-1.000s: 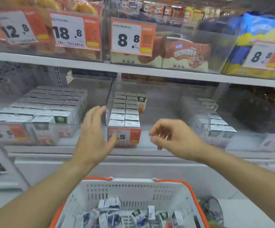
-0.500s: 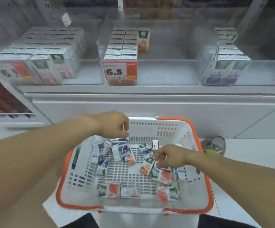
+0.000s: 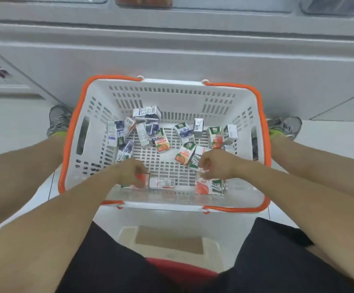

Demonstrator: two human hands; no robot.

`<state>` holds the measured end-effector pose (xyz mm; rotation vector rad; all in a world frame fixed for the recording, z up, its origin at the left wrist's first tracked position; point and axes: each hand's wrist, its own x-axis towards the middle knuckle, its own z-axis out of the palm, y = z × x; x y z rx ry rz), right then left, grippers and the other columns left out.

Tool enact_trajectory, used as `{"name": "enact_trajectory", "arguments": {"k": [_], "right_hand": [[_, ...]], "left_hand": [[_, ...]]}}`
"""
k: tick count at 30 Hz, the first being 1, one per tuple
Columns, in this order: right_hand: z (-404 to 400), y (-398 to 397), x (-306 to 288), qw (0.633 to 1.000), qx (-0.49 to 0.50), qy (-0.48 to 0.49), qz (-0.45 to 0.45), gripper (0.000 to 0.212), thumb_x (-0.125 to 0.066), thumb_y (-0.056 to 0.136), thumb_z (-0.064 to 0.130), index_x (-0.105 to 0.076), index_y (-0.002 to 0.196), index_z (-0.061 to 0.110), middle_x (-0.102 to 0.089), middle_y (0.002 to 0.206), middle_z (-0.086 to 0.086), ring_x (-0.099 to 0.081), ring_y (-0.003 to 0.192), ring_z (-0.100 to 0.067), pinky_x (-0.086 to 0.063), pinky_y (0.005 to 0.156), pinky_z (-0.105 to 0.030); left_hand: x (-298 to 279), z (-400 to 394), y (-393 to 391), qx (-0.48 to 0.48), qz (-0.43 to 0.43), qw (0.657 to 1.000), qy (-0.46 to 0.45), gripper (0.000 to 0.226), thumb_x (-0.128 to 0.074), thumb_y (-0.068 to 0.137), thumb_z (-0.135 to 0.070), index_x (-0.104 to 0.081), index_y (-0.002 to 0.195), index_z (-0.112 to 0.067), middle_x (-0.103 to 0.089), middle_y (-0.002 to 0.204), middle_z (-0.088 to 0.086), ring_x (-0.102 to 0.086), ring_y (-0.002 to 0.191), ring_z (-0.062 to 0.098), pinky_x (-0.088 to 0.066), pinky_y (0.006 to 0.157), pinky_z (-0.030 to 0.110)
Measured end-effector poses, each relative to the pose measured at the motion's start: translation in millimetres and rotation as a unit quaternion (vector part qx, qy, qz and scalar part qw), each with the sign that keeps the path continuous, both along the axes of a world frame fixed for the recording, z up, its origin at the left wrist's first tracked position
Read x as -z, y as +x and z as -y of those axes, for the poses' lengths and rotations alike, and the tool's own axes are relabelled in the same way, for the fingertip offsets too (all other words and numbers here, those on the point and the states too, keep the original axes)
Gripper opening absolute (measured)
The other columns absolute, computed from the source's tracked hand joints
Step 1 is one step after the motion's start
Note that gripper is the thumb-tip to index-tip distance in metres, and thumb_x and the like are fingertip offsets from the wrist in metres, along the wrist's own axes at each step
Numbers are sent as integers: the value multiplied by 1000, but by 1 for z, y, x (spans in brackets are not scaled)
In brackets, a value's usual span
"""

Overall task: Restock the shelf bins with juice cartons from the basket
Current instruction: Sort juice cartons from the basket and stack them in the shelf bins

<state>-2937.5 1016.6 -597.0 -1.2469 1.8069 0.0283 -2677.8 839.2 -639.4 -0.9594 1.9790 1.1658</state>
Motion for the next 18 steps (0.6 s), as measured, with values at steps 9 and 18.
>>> {"name": "enact_trajectory", "arguments": {"k": [9, 18], "right_hand": [[10, 4, 26, 997, 5, 5, -81, 34, -70, 83, 16, -59, 115, 15, -59, 103, -4, -58, 96, -23, -50, 84, -34], [5, 9, 43, 982, -40, 123, -135, 57, -55, 95, 9, -27, 145, 8, -44, 136, -24, -43, 126, -41, -41, 101, -47]], "left_hand": [[20, 4, 10, 26, 24, 997, -65, 68, -86, 74, -15, -55, 135, -10, -58, 135, 6, -55, 123, 22, -41, 105, 28], [22, 14, 8, -17, -12, 999, -42, 48, -92, 64, -15, -59, 98, -20, -55, 105, -4, -55, 101, 18, -43, 84, 27]]}}
